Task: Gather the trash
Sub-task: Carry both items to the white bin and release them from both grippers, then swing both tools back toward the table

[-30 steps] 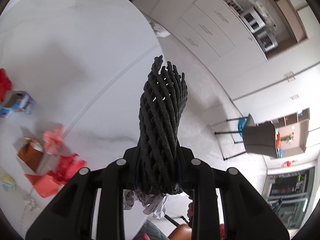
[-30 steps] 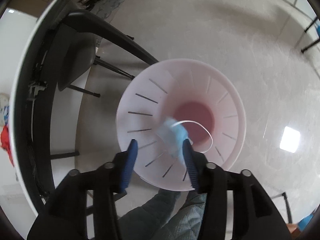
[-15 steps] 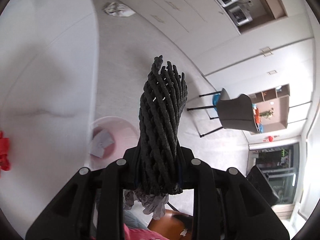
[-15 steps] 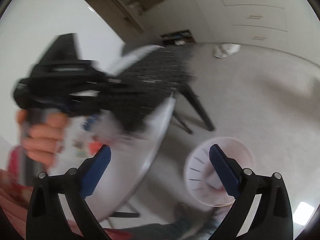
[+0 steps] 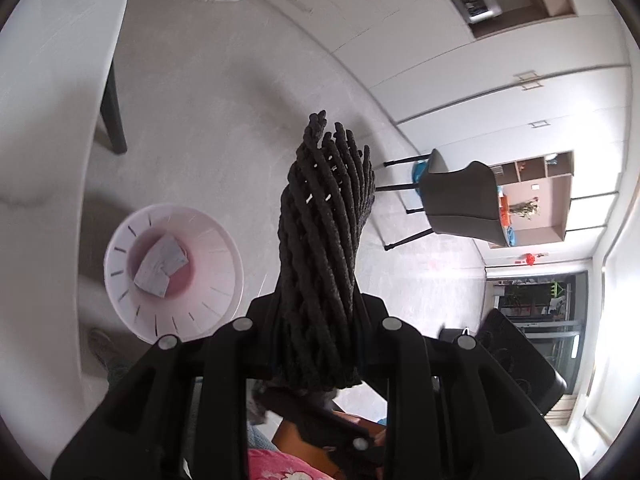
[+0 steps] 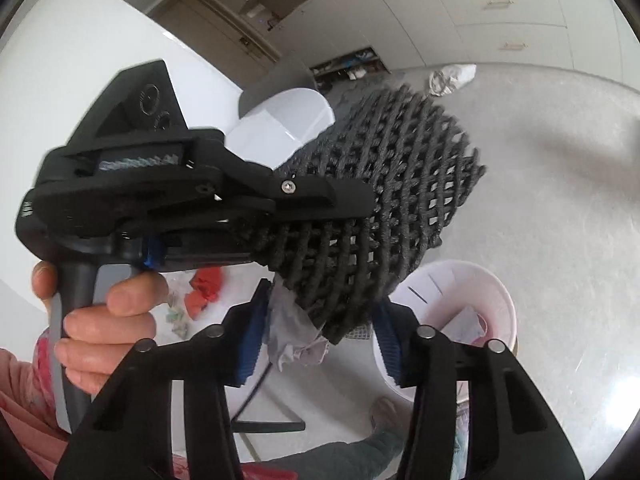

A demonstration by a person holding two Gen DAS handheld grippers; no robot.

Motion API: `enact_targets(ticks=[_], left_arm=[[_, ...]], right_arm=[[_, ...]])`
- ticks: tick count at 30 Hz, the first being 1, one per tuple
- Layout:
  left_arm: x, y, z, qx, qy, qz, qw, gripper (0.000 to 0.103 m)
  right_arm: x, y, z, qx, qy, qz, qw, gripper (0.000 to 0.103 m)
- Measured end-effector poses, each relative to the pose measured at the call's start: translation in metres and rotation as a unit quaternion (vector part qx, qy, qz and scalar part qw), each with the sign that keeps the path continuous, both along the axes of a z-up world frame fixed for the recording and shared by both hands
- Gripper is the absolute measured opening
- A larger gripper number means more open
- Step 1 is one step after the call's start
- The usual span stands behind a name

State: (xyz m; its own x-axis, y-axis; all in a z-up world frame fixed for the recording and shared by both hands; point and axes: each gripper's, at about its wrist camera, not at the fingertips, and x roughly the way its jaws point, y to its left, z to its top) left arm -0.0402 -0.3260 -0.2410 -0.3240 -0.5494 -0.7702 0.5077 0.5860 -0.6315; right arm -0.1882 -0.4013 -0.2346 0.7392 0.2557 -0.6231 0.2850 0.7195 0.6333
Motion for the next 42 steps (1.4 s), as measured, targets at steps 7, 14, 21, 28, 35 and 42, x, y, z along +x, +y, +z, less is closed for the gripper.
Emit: enact_targets(ticks=[7, 14, 21, 28, 35, 42], left_arm=[[-0.006, -0.014, -0.053, 0.041, 0.023, 0.015, 0.9988, 0.026], [0.001, -0.017, -0.107, 0.084, 0.032, 0.039, 0.9951, 0.026], [0.012, -0.015, -0.172, 0.142, 0.022, 0.063, 0.9876, 0.026], [0.002, -0.015, -0.271, 0.250, 0.007, 0.020, 0.9680, 0.026], [-0.016, -0.014, -0.309, 0.314, -0.030, -0.031, 0.9485, 0.061], [-0.025, -0.016, -0.242, 0.289, -0.095, -0.043, 0.9517, 0.077]], right_arm=[[0.016, -0.013, -0.046, -0.011, 0.079, 0.019, 0.997, 0.045], [0.023, -0.013, -0.095, -0.022, 0.137, 0.033, 0.990, 0.045], [0.029, -0.021, -0.148, -0.020, 0.198, 0.036, 0.979, 0.041], [0.025, -0.036, -0.168, -0.009, 0.212, 0.023, 0.977, 0.041], [0.023, -0.034, -0.176, -0.013, 0.215, 0.017, 0.976, 0.041], [0.021, -0.036, -0.161, -0.039, 0.208, 0.003, 0.977, 0.041]])
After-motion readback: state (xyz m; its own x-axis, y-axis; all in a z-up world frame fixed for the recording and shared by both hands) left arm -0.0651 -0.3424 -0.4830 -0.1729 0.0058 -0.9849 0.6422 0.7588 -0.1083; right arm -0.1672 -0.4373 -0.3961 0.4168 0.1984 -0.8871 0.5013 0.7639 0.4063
